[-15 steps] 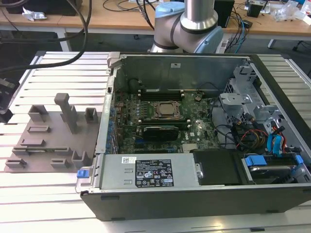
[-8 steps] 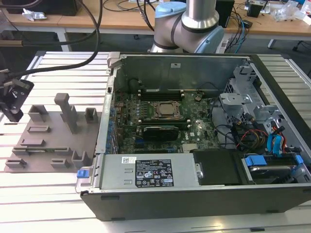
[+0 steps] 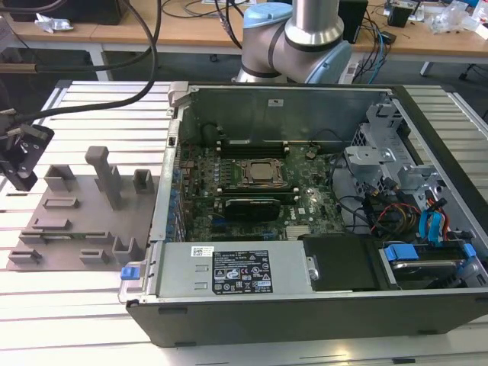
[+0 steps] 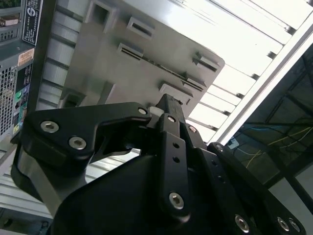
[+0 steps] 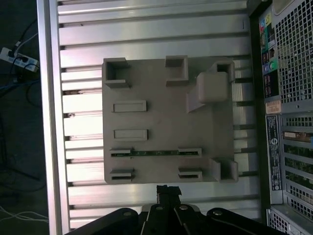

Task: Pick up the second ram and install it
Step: 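Pick up the second ram and move it above second insertion slot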

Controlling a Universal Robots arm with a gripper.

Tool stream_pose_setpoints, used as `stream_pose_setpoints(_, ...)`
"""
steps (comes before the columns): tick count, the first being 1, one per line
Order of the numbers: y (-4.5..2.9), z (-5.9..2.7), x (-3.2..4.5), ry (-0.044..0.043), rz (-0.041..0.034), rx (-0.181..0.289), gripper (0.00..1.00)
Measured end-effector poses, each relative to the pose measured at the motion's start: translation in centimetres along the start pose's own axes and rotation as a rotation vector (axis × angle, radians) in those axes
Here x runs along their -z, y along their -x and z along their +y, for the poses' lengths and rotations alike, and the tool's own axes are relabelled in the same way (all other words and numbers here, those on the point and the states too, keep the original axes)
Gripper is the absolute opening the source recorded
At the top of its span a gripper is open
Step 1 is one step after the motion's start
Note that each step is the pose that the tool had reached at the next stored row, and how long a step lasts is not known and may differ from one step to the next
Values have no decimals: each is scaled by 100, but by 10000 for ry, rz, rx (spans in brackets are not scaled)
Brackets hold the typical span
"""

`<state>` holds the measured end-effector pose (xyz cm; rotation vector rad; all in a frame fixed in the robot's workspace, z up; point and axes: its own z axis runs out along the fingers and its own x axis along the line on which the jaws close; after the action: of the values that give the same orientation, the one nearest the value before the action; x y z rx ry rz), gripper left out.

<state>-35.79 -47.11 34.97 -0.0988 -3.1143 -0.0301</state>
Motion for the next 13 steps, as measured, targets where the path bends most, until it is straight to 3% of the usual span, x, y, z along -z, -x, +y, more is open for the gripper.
stream_pose_setpoints(6, 0, 0, 0, 1, 3, 115, 10)
stream_pose_setpoints(10, 0, 0, -1, -14, 21, 1075, 10)
stream_pose_setpoints(13, 0, 0, 0, -40, 40, 2064, 10)
